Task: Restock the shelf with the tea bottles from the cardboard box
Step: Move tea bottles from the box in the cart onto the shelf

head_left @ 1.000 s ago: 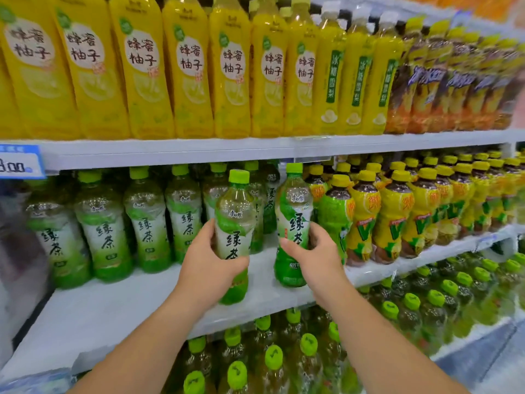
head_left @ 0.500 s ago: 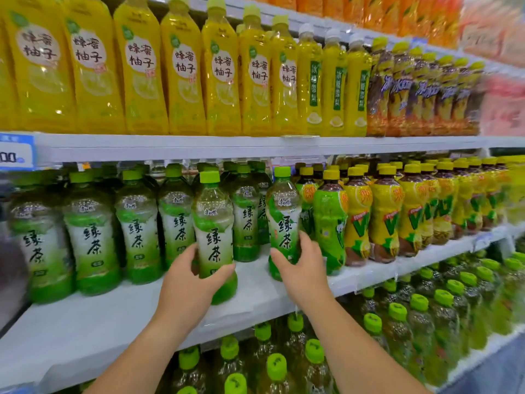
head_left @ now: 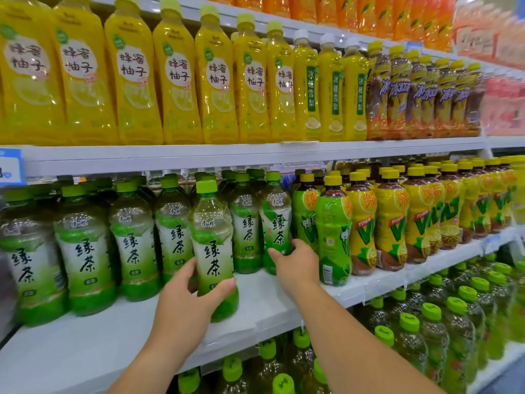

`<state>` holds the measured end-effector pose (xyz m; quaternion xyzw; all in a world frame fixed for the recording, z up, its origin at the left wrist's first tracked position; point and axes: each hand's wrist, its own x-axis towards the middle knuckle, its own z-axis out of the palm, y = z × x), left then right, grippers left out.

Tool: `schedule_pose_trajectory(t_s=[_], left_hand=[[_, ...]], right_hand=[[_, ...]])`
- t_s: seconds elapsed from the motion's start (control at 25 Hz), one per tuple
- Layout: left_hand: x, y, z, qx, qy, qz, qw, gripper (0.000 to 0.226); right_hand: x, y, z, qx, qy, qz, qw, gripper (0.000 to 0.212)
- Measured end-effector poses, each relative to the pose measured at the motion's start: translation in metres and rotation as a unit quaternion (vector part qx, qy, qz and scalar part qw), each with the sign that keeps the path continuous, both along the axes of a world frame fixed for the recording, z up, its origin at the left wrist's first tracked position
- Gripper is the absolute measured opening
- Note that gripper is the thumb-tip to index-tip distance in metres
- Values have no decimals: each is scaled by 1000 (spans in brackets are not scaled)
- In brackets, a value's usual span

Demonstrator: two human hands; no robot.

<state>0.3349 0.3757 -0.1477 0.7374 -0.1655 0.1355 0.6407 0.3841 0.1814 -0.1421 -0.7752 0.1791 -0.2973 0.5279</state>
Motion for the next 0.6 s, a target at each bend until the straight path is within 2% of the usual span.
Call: schedule_pose_trajectory(t_s=[0.12,0.24,0.36,0.6], left_hand=[[5,2,-5,0,1,14,1000,42],[8,3,-7,4,-5,23,1000,40],[10,4,-8,4,-9,21,1000,39],[13,4,-11,10,-14,28,999,41]], right_hand=[[12,6,-1,-43,27,-37,998,35],[16,12,-2,-68,32,-66,995,40],[17,13,-5,-134,43,-96,985,40],[25,12,-4,-189,39,-97,976,36]])
